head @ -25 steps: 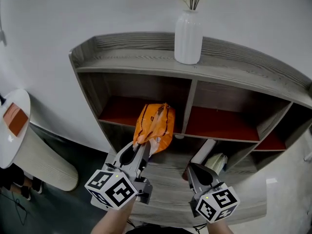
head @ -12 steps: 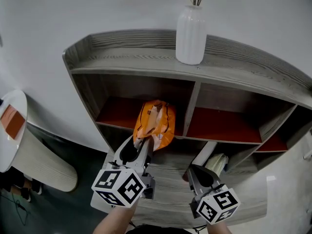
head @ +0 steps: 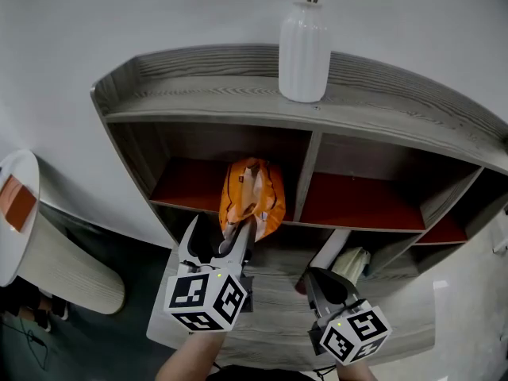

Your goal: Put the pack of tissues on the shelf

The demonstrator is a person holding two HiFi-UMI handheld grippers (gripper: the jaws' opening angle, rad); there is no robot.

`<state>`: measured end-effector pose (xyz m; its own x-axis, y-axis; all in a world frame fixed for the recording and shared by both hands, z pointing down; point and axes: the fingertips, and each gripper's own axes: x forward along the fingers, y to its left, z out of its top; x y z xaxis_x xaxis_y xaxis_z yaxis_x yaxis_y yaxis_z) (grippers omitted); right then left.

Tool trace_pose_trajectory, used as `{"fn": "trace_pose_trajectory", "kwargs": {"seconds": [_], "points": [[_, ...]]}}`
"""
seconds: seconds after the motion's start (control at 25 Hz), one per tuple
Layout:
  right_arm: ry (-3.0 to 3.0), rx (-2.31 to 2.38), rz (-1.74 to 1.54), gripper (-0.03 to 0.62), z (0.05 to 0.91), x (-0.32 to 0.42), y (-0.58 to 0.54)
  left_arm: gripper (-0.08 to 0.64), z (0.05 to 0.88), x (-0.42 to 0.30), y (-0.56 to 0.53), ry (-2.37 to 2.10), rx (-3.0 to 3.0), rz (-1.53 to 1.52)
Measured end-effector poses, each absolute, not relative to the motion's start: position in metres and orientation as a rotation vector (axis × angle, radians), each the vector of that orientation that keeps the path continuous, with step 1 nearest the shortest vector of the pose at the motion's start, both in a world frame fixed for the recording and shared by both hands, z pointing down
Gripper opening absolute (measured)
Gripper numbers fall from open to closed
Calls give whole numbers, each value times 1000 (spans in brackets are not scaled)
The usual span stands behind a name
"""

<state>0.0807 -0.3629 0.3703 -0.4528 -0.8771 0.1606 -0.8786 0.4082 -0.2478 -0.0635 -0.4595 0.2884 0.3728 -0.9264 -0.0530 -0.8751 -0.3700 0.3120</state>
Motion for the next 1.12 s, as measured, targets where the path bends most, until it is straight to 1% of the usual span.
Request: {"fn": "trace_pose_trajectory", "kwargs": {"seconds": [0.16,0.52,0.6,0.96,1.12], "points": [[-2630,1645,467,-5,370,81,-360,394,289,-60,-462,-1597,2419,-315],[-2633,1638,460,-5,371,82,-348,386,273,-61,-434,-1524,2518,-401],[-2636,1629,457,-5,371,81,-344,365,273,-60,-428,-1498,2531,-406],[-2666,1595,443,-5,370,80,-330,222,284,-63,-397,-1454,2549,-387],[-2683,1573,436,-5,369,76,-325,142,289,-64,-384,-1439,2553,-384]]}}
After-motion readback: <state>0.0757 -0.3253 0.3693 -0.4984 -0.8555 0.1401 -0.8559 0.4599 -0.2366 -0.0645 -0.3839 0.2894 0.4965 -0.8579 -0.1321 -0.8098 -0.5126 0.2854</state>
